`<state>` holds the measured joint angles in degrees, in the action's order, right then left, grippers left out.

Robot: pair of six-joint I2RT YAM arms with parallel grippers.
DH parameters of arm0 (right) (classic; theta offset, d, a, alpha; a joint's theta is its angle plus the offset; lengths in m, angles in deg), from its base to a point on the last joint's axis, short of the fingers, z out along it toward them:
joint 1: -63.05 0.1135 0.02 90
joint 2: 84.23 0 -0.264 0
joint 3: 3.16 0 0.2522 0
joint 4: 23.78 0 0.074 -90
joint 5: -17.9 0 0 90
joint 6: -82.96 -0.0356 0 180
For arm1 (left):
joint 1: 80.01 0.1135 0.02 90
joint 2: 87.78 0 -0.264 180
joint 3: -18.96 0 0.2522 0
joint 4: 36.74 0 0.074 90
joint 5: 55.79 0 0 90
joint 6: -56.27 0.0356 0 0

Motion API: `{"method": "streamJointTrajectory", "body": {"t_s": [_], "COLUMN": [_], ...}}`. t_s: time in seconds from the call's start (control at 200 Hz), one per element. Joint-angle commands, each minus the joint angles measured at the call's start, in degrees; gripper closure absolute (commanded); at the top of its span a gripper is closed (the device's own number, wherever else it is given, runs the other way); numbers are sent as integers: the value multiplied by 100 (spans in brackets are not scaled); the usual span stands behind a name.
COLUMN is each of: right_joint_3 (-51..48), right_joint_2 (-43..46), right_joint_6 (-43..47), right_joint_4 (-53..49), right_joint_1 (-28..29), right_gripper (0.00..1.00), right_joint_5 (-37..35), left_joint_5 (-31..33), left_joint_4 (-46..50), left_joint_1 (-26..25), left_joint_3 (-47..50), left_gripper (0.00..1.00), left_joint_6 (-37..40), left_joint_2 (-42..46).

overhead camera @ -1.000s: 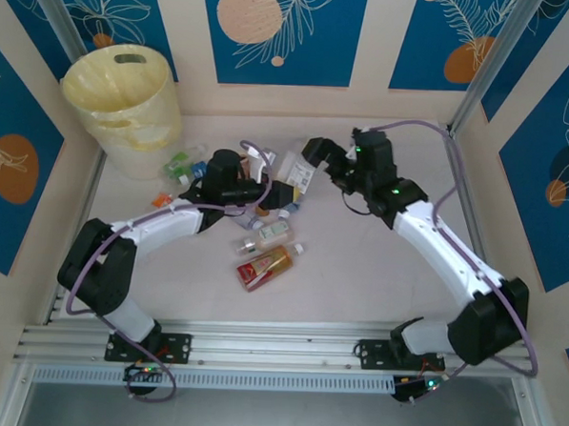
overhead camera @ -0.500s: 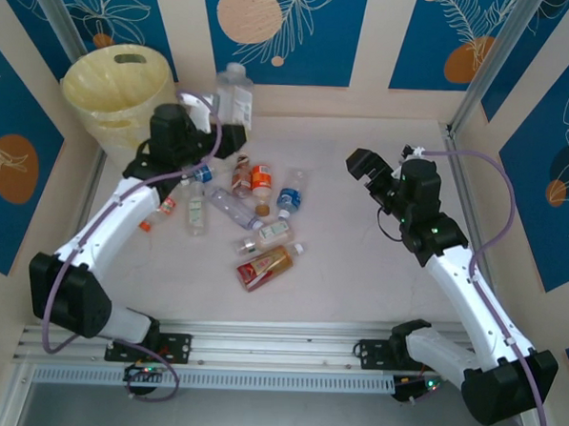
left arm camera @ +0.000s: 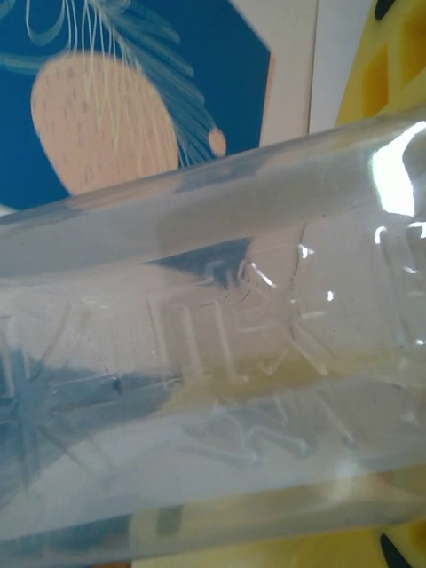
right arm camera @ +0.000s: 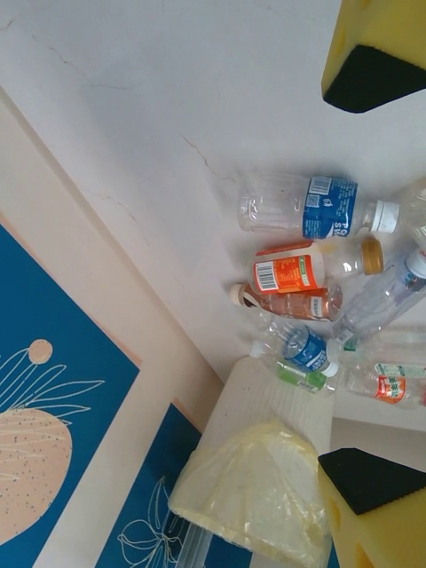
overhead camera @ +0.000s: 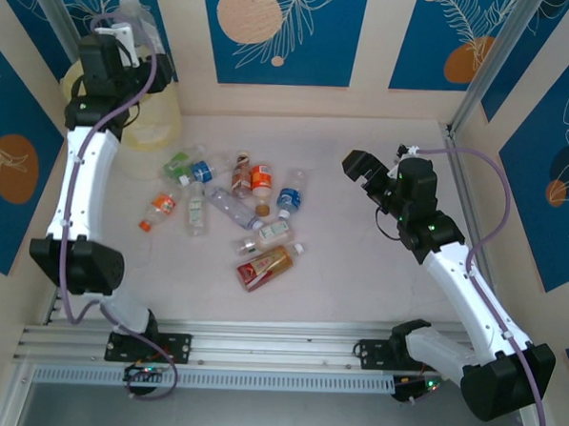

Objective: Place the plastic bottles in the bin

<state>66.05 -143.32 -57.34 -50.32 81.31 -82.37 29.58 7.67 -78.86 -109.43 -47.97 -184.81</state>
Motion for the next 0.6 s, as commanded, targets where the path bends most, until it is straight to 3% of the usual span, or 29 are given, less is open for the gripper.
{"method": "streamJointTrajectory", "body": {"t_s": [0.0, 0.195, 0.42, 0.595], "right_joint_3": [-42, -55, -19, 11], "right_joint_2": [12, -5, -118, -266], "right_joint_6": [107, 106, 66, 46], "right_joint_4": [144, 121, 124, 144], "right_joint_1": [15, 24, 42, 93], "right_gripper": [0, 0, 1, 0], "right_joint_5": [75, 68, 86, 121], "left_joint_5": [340, 145, -28, -130], "left_joint_4": [1022, 1860, 2037, 2691], "left_joint_1": [280, 755, 1067, 1179], "left_joint_3": [-738, -1564, -1871, -3326], "left_gripper": [61, 61, 59, 59], "left_joint_6": [314, 318, 341, 405], "left_joint_2": [-428, -1175, -1677, -2599]}}
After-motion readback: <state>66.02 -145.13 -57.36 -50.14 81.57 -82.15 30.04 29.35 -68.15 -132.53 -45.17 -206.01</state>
